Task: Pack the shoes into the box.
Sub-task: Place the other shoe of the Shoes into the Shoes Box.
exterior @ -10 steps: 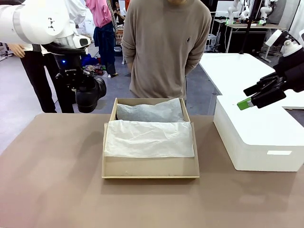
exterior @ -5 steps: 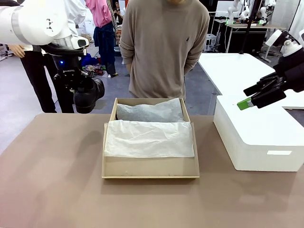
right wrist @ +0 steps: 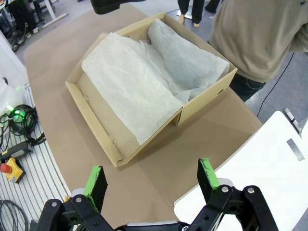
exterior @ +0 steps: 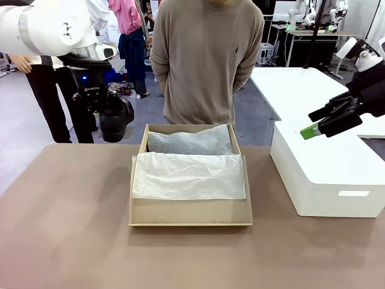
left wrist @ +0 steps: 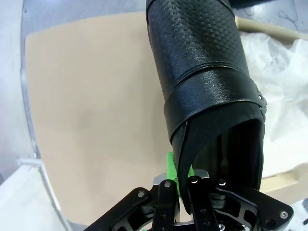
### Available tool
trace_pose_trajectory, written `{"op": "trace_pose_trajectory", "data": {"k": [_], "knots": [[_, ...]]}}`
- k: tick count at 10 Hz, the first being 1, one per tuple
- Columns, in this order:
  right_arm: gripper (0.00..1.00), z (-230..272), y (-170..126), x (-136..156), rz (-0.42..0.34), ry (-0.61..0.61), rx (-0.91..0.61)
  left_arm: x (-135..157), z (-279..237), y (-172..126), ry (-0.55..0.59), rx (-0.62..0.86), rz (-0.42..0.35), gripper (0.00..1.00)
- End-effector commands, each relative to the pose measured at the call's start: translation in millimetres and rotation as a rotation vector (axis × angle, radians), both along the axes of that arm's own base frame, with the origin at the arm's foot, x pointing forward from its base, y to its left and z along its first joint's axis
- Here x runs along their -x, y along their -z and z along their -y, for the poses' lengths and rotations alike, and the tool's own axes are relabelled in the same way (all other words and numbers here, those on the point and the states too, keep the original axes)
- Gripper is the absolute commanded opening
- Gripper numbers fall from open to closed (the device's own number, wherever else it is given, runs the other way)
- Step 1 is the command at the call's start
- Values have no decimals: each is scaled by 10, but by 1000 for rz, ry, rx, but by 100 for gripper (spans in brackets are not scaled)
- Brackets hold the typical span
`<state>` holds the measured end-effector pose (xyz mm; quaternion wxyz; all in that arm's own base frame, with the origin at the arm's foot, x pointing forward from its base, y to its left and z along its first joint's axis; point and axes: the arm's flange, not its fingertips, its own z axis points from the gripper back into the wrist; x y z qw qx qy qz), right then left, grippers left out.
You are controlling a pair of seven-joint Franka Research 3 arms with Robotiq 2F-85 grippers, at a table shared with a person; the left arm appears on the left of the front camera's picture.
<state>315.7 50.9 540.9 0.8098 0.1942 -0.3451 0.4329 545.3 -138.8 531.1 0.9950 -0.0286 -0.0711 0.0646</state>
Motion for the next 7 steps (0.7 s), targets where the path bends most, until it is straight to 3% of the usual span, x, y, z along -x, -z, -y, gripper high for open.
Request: {"op": "trace_pose_trajectory", "data": {"k": [1,3,6,7], "knots": [[100,-8,-1,-18,7,-14,-17,55,296,-264,-146,-17,-10,0],[100,-8,-1,-18,7,-14,-17,81,640,-343,-294,-17,-8,0],[100,-8,-1,-18,7,-14,-17,48,1092,-419,-436,21,-22,0],[100,-8,-1,-18,7,-14,-17,59,1189,-403,-435,19,-12,0]]}}
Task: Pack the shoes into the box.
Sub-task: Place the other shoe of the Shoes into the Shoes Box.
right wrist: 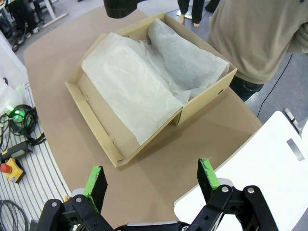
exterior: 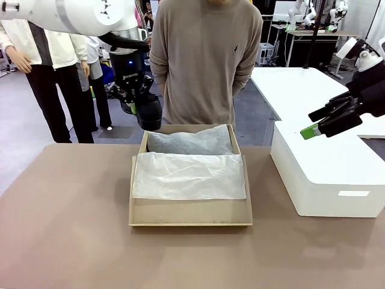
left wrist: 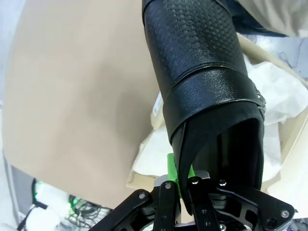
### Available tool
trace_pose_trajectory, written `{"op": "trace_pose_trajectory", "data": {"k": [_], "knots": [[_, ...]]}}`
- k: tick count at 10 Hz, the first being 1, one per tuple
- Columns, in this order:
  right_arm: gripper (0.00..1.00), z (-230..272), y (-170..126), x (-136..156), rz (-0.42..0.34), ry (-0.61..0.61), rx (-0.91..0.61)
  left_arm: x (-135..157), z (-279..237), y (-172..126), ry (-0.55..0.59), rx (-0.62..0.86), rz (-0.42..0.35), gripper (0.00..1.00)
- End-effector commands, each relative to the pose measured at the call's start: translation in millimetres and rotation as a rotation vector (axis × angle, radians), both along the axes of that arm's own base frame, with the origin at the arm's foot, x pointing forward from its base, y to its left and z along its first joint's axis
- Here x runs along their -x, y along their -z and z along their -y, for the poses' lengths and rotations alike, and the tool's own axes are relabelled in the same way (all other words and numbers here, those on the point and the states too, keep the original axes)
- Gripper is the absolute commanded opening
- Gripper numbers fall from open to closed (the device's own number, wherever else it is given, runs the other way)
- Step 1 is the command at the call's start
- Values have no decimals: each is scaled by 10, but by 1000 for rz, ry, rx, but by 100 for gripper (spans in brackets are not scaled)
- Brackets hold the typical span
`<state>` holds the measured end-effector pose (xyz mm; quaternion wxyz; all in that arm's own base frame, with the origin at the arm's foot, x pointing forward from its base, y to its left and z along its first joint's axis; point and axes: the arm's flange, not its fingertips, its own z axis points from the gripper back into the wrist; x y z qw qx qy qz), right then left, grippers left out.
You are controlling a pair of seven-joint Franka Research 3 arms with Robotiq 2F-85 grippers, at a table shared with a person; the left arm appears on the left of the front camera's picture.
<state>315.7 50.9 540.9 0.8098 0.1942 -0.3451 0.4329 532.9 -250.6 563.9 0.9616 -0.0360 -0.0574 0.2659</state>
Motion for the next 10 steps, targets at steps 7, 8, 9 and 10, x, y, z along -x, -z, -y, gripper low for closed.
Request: {"op": "trace_pose_trajectory", "data": {"k": [7,8,9,10], "knots": [[100,-8,-1,-18,7,-14,-17,-49,50,40,4,-4,-2,0],[100,-8,-1,-18,7,-14,-17,-13,260,26,-156,-38,25,0],[100,-8,-1,-18,7,-14,-17,24,453,3,-249,-49,35,0],[100,-8,-1,-18,7,-14,-17,49,638,-30,-318,-52,31,0]]}}
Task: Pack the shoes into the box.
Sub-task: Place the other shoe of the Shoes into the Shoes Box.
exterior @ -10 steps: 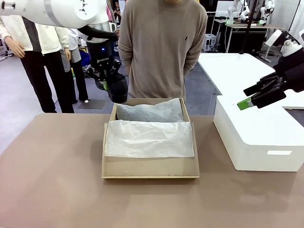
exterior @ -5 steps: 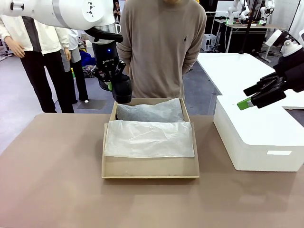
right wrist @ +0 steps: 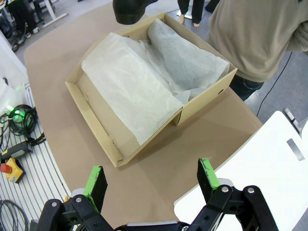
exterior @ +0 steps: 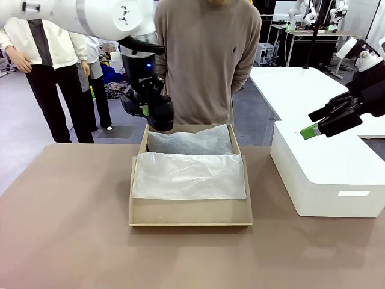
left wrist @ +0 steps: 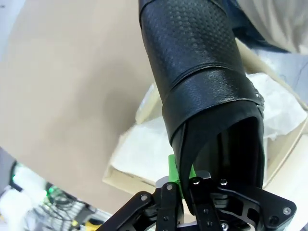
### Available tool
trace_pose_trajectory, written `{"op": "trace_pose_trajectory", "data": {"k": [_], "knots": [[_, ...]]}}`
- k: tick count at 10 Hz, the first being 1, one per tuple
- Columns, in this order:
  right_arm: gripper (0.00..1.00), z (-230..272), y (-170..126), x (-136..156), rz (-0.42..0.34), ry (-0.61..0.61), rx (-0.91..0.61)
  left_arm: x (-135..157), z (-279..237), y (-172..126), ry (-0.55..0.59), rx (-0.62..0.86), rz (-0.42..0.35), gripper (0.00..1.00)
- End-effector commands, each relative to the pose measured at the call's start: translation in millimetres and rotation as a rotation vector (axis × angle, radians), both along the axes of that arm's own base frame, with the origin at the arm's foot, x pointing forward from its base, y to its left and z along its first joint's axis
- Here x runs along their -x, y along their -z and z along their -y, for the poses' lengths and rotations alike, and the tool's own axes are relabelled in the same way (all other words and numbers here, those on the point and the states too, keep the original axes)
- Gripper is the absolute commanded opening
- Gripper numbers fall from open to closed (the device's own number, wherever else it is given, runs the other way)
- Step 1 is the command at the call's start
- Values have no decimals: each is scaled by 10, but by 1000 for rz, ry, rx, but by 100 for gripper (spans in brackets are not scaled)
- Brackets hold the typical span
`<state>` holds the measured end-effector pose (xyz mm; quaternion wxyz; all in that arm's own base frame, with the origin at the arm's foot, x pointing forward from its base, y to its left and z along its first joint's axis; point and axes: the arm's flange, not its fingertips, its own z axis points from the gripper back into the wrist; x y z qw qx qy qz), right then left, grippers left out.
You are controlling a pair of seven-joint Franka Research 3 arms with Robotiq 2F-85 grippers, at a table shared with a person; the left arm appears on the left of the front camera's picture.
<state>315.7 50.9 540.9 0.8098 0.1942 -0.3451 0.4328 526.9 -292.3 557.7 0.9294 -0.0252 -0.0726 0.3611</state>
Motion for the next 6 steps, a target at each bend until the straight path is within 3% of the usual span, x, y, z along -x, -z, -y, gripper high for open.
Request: {"op": "trace_pose_trajectory", "data": {"k": [1,5,6], "knots": [[100,-8,-1,-18,7,-14,-17,-8,368,-122,-161,-35,14,0],[100,-8,-1,-18,7,-14,-17,-140,1085,-1,-300,47,39,0],[100,-8,-1,-18,7,-14,-17,-172,1197,39,-379,36,59,0]]}}
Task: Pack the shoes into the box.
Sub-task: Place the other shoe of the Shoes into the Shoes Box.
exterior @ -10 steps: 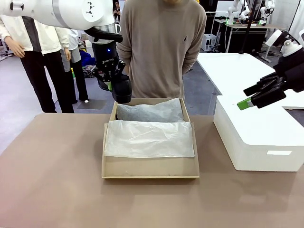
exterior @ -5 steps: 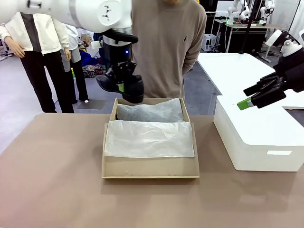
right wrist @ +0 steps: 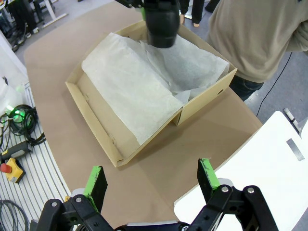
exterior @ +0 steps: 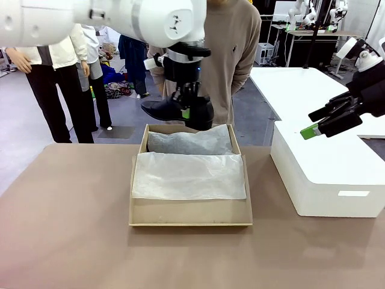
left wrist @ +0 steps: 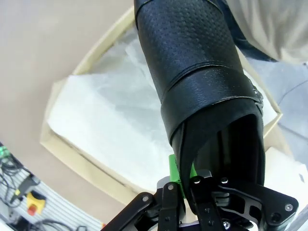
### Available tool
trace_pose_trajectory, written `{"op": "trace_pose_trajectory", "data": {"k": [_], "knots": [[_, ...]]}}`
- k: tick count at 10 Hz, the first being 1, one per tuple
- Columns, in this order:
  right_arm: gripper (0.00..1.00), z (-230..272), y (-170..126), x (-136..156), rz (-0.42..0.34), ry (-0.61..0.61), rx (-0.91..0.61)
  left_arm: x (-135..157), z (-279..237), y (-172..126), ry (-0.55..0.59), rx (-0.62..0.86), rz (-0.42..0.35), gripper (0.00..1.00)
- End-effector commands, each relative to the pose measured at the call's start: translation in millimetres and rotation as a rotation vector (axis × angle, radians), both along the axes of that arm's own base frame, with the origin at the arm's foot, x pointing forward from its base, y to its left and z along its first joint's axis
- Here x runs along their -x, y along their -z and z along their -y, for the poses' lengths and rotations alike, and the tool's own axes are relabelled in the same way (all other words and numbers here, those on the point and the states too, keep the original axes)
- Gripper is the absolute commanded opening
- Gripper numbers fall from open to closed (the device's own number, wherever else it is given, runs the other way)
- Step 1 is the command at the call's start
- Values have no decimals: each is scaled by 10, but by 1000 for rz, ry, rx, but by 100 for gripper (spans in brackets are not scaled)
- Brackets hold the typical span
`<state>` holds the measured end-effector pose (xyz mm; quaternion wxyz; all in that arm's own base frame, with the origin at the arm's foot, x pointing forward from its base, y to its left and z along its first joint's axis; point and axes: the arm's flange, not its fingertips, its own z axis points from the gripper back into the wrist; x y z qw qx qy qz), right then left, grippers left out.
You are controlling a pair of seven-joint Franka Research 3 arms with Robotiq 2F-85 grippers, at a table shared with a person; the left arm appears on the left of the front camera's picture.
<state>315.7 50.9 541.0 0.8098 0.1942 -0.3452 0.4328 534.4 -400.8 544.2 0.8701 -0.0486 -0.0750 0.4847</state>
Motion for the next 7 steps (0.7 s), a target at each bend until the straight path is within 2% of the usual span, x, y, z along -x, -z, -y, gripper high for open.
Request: {"op": "trace_pose_trajectory", "data": {"k": [1,3,4,7], "knots": [[100,-8,-1,-19,7,-14,-17,-121,180,-56,-147,7,10,0],[100,-8,-1,-19,7,-14,-17,-130,231,18,-142,-40,-22,0],[100,-8,-1,-19,7,-14,-17,-92,195,106,-83,23,-3,0],[100,-8,-1,-19,7,-14,-17,-92,195,106,-83,23,-3,0]]}}
